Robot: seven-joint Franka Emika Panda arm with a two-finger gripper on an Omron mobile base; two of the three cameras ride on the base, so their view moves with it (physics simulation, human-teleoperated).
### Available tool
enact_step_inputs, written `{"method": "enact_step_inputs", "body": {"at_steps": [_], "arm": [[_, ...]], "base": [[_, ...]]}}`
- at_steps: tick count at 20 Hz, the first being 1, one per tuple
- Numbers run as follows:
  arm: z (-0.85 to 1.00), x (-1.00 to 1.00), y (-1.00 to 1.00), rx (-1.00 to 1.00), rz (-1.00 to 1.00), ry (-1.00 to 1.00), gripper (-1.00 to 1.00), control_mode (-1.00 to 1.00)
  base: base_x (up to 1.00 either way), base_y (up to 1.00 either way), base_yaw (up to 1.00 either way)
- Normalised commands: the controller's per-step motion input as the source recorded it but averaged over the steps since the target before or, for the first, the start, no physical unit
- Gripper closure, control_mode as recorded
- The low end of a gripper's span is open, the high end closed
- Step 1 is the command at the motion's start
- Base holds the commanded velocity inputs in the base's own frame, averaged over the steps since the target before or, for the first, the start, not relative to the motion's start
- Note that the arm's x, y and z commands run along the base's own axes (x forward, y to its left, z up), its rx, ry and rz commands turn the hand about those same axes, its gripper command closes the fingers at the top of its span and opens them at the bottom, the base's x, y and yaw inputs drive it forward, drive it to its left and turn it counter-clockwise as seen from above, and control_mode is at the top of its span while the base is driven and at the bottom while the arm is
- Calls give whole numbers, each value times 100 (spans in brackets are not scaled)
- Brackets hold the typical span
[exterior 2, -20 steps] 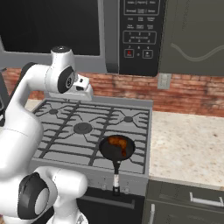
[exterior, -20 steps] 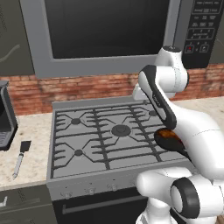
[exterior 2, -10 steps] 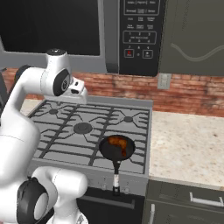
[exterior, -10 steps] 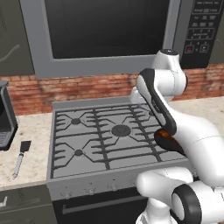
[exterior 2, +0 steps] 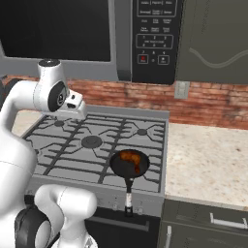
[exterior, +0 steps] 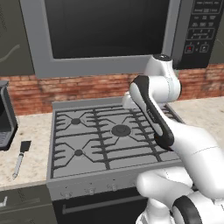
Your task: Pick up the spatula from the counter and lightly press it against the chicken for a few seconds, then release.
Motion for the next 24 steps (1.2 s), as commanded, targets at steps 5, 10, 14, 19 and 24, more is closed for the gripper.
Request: {"method": "enact_step_inputs", "body": {"at_steps": [5,10,14,19,24], "arm": [[0,-11,46,0,0,0,-100,-100],[0,-18,58,-1,0,-4,-100,-100],[0,-25,61,-4,0,-4,-100,-100],[-1,-7,51,4,-3,1,-100,-100],[0,-17,44,0,-5,0,-100,-100]], "base": [[0,0,0],[0,0,0],[0,0,0],[0,0,0],[0,0,0]]}}
